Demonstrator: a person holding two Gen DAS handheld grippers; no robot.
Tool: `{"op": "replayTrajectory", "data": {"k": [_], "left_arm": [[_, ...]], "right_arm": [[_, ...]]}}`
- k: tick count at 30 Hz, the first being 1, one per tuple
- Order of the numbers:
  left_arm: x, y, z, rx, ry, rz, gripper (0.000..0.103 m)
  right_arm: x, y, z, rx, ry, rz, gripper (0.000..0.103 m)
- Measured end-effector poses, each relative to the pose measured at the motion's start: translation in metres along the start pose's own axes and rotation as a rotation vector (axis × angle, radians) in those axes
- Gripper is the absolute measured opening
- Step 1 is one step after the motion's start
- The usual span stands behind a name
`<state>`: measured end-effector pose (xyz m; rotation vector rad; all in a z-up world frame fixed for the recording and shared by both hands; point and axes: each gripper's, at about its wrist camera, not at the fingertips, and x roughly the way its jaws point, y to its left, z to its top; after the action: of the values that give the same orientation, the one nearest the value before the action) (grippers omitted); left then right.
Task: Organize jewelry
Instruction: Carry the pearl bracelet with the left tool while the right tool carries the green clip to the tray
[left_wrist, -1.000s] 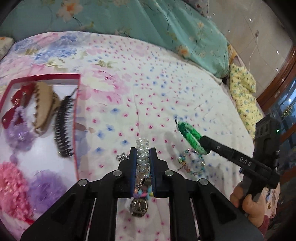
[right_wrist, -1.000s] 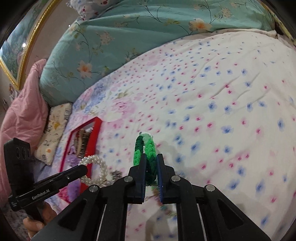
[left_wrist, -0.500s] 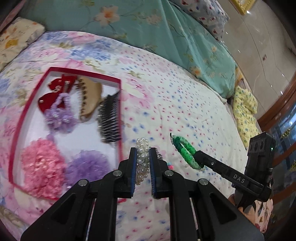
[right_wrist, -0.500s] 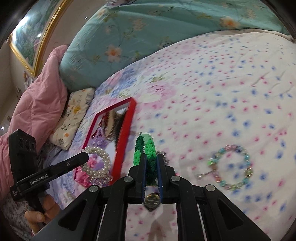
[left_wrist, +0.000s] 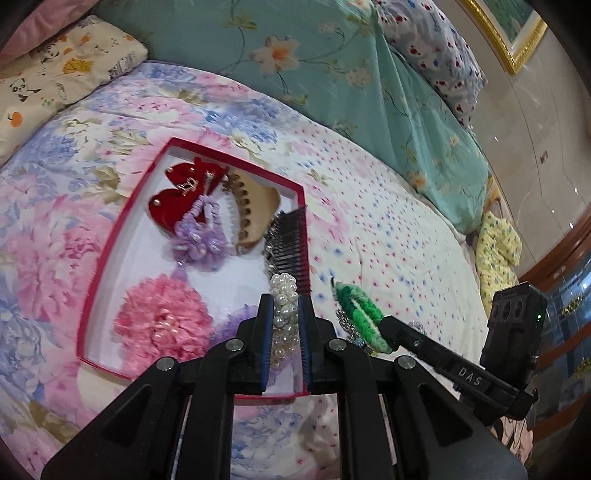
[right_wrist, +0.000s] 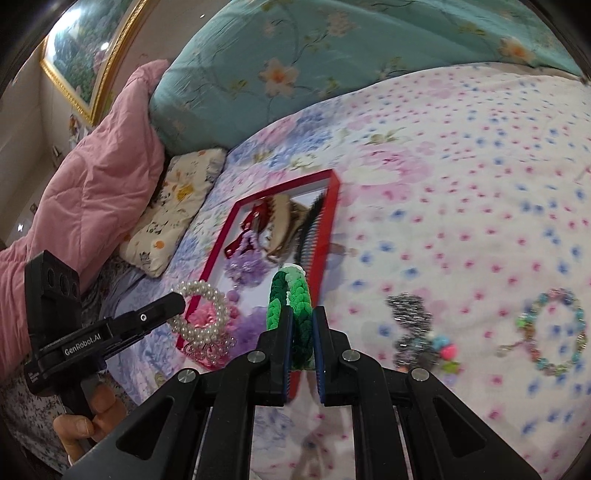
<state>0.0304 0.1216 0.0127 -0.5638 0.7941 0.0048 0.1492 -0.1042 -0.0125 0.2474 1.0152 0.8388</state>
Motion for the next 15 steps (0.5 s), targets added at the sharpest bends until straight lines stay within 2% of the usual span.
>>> {"op": "replayTrajectory", "data": {"k": [7, 15], "left_arm": [[0.000, 0.020, 0.014, -0.025, -0.017, 0.007, 0.011], [0.017, 0.048, 0.033, -0.049, -0.025, 0.024, 0.011]], "right_arm": [[0.024, 0.024, 0.007, -0.027, 0.010, 0.018, 0.009], [0.061, 0.029, 0.012, -0.013, 0.039, -0.001, 0.010]]}}
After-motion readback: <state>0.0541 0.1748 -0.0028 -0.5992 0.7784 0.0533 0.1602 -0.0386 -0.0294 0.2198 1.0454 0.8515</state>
